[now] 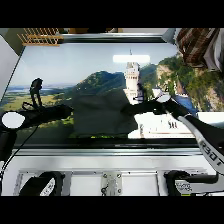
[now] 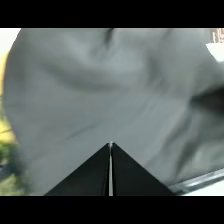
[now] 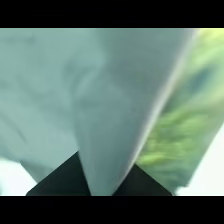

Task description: Fold the clothes and pants, and hang the long-sleeved shirts on hangers.

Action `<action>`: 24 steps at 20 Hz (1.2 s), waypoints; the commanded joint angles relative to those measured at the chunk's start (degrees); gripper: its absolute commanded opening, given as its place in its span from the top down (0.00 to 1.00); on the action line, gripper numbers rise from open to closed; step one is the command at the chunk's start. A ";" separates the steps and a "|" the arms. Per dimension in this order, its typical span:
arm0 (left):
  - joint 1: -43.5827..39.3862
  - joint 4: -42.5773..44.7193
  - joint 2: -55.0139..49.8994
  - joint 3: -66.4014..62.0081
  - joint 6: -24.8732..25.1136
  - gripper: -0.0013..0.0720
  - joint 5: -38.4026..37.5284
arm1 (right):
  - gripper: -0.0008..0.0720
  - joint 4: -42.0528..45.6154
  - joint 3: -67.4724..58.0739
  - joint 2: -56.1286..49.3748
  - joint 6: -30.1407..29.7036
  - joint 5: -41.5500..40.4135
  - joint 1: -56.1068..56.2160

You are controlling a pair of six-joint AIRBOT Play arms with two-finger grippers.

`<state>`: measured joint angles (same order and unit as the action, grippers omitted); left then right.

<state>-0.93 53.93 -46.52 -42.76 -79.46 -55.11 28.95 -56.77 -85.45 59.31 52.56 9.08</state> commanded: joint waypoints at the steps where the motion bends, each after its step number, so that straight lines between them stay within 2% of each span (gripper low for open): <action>1: -3.69 -1.42 -2.99 0.04 0.02 0.96 0.94 | 0.97 23.61 -5.57 9.16 12.87 -0.22 -14.01; 3: -6.99 -1.44 -5.01 0.04 -0.02 0.96 2.36 | 0.96 27.98 -7.08 13.77 14.95 -1.22 -25.33; 5: -10.54 -1.46 -7.26 0.02 -0.02 0.96 3.63 | 0.97 28.06 -7.13 16.63 15.13 -1.68 -37.13; 10: -16.68 -1.49 -10.23 0.02 -0.07 0.96 4.42 | 0.97 28.13 -7.04 16.72 17.07 0.52 -59.74; 13: -17.77 -1.51 -10.03 -0.33 -0.07 0.96 4.46 | 0.97 28.33 -6.01 15.82 17.05 1.57 -64.43; 17: -17.73 -1.14 -10.03 -3.82 -0.02 0.96 4.31 | 0.96 35.87 -5.77 15.08 17.14 4.55 -64.81; 22: -17.31 0.07 -10.03 -8.24 -0.02 0.96 4.24 | 0.95 44.59 -5.75 15.04 22.62 11.61 -64.81; 23: -17.31 0.48 -10.03 -8.66 -0.02 0.96 4.22 | 0.86 44.59 -5.77 15.04 22.67 13.75 -64.83; 24: -17.29 0.48 -10.03 -8.74 0.00 0.96 4.28 | 0.55 44.61 -5.77 15.08 22.64 16.02 -64.81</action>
<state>-18.28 53.56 -56.51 -50.06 -79.50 -50.87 70.41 -62.57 -70.35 80.23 62.43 -55.55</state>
